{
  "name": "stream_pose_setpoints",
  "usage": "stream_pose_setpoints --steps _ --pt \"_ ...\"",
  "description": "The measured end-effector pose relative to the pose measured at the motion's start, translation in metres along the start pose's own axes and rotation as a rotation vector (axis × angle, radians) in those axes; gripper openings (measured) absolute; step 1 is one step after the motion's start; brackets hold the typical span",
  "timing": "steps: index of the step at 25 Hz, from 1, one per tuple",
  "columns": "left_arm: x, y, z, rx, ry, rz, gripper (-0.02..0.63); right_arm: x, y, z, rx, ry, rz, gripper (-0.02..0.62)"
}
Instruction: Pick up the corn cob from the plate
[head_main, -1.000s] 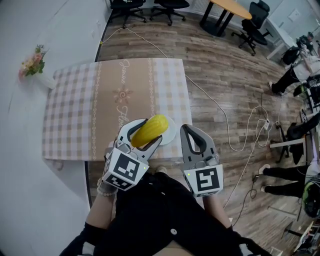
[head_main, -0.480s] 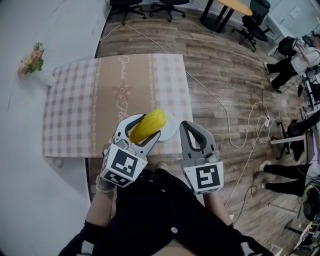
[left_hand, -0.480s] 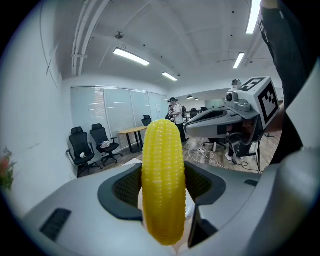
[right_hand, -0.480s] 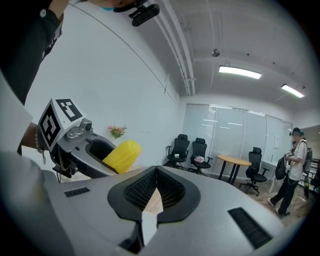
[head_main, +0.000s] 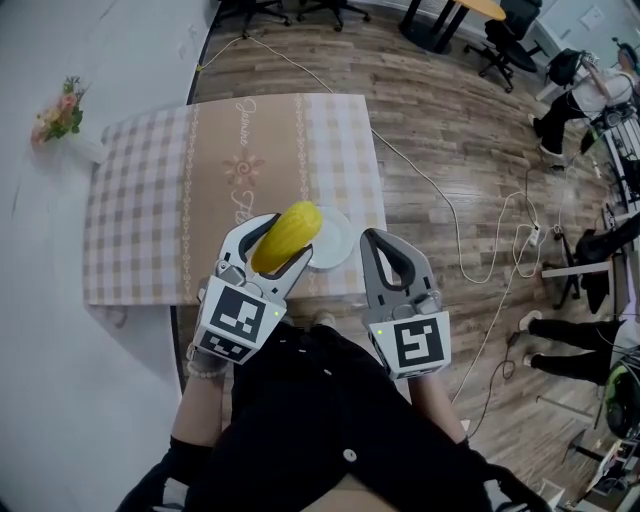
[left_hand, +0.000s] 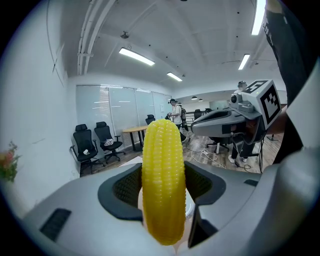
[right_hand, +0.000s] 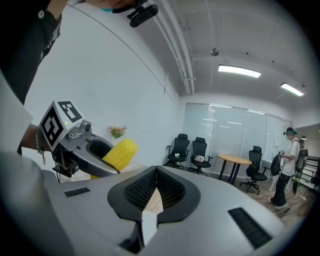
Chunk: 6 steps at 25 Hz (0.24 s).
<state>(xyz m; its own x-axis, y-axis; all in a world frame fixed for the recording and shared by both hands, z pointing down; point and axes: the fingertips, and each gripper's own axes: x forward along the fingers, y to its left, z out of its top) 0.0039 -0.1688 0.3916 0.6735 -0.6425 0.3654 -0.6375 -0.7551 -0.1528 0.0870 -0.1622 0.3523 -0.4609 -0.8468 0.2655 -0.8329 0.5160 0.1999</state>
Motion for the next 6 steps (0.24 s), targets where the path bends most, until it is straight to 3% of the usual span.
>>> stream_pose_setpoints --steps 6 --pt "-0.0003 -0.0018 0.0007 -0.008 -0.006 -0.002 0.259 -0.0013 -0.0026 0.0019 0.017 -0.023 -0.017 0.041"
